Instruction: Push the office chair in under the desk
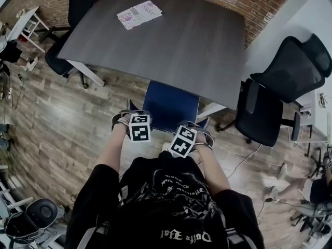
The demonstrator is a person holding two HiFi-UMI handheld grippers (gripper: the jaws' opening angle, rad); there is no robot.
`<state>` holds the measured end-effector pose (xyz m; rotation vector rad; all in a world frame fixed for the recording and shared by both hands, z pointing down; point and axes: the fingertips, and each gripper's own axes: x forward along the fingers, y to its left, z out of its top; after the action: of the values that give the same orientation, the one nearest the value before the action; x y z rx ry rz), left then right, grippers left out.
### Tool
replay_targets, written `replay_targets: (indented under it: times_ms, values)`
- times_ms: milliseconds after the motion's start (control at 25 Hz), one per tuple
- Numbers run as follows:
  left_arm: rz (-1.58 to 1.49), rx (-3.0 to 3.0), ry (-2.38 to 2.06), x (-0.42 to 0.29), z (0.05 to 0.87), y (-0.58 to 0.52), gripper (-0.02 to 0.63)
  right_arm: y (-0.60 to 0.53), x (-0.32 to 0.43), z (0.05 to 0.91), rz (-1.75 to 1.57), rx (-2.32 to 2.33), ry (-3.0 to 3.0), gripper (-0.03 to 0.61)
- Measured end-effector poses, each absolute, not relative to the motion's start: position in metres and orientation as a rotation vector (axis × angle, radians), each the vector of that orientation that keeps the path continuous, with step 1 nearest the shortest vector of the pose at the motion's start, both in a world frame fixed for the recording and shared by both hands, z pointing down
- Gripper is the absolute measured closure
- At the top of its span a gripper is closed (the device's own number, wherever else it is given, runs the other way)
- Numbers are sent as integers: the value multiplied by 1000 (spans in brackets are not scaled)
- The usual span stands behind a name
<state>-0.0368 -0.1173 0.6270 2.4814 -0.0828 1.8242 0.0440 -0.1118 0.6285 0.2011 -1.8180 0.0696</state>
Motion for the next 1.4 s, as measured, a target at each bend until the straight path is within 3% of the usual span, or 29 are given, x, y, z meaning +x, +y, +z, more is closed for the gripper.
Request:
replay_targets:
  times_ms: [1400]
  values:
    - [1856, 2480, -74, -41, 640, -157, 519, -147, 41, 641, 85, 229, -1815, 483]
